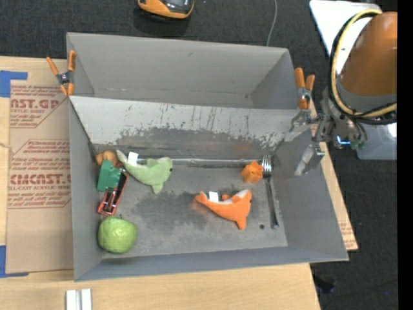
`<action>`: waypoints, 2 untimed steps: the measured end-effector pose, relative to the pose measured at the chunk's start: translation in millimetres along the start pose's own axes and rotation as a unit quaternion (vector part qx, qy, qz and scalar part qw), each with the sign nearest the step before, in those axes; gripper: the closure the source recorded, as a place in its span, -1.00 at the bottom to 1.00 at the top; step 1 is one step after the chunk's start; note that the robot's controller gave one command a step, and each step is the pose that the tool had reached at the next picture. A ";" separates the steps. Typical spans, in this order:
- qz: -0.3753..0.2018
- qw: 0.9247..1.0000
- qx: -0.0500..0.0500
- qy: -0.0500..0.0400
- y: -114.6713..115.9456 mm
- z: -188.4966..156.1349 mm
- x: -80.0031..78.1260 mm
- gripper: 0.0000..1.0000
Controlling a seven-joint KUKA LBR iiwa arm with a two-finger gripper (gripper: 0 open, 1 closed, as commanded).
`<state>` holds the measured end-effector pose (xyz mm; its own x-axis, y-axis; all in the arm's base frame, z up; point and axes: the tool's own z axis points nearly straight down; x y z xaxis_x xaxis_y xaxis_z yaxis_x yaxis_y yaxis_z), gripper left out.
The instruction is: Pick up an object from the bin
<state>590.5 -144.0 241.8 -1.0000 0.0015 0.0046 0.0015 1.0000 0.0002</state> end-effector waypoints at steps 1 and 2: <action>-0.001 1.000 0.001 -0.004 0.8 -5.3 -1.3 -1.00; 0.057 0.998 0.000 -0.005 10.2 46.7 1.2 -1.00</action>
Offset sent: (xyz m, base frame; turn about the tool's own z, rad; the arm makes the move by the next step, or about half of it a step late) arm -0.0063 0.0210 -0.1106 0.2511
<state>589.1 -133.7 195.1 -0.9933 0.1156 -0.0060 0.1156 0.9933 0.0001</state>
